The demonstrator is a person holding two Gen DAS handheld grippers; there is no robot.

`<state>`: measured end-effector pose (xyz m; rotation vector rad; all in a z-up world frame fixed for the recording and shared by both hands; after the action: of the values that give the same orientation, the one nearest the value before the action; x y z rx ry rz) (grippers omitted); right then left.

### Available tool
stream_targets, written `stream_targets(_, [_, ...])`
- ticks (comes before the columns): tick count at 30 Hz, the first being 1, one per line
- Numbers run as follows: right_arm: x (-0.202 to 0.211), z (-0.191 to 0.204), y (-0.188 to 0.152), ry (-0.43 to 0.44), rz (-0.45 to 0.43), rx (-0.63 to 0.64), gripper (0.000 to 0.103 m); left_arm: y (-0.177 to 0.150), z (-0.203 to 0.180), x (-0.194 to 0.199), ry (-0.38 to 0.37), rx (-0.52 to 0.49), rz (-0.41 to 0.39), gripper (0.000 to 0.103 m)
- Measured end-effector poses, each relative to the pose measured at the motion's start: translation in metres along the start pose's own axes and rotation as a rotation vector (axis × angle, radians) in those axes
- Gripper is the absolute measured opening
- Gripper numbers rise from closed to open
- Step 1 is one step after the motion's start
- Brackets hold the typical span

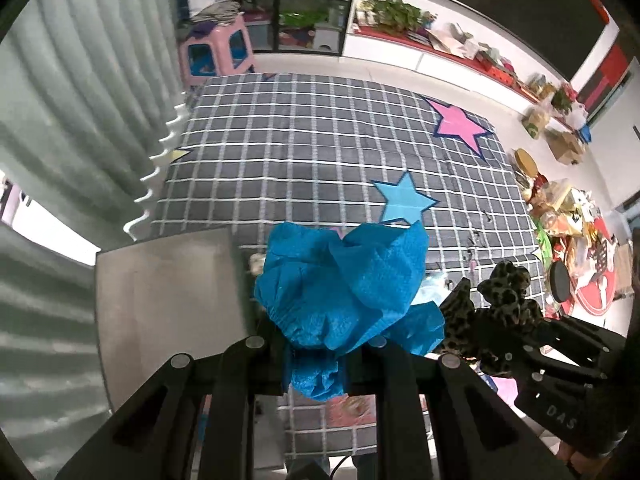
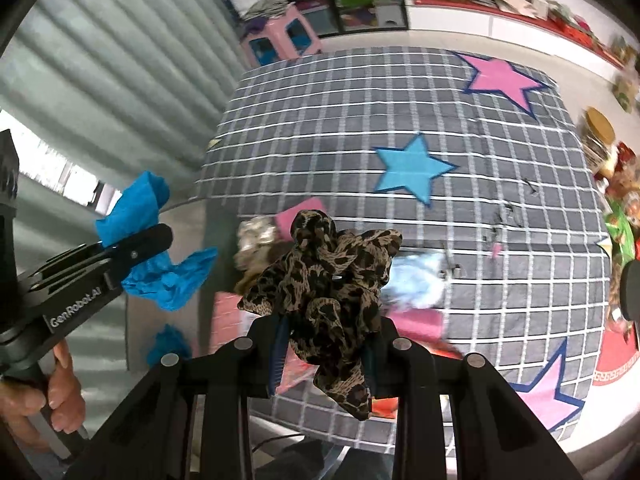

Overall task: Organize soft objects
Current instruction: 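Carry the blue cloth and leopard scrunchie in both grippers over the white box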

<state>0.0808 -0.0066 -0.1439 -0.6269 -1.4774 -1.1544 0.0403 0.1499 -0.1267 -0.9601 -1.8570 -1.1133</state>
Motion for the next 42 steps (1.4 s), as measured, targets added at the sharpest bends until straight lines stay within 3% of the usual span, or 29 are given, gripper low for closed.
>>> stream_targets(12, [0.011,0.105,-0.017,0.075,0.0,0.177,0.032,-0.059,0.093,0.047,0.099,0.169,-0.042,0.019])
stream_targets(22, [-0.002,0.173,-0.036,0.106,0.038,0.314,0.032,-0.102,0.149,0.063,0.154,0.291,-0.046,0.019])
stream_targets(42, [-0.022,0.218,-0.036,0.097,0.091,0.4,0.032,-0.119,0.18,0.053,0.168,0.37,-0.028,0.019])
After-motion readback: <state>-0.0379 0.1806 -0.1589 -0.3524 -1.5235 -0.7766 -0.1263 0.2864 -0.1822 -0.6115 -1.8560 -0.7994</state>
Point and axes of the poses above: each gripper's, at about its wrist camera, not at the fingertips, and x roughly against the way its jaws point, z to its left, y to its top, the point moved 8 cm from there along -x, roughly the way its jaws point, and after that the axes turned 15 degrees about -y, right-handed, at the moved point
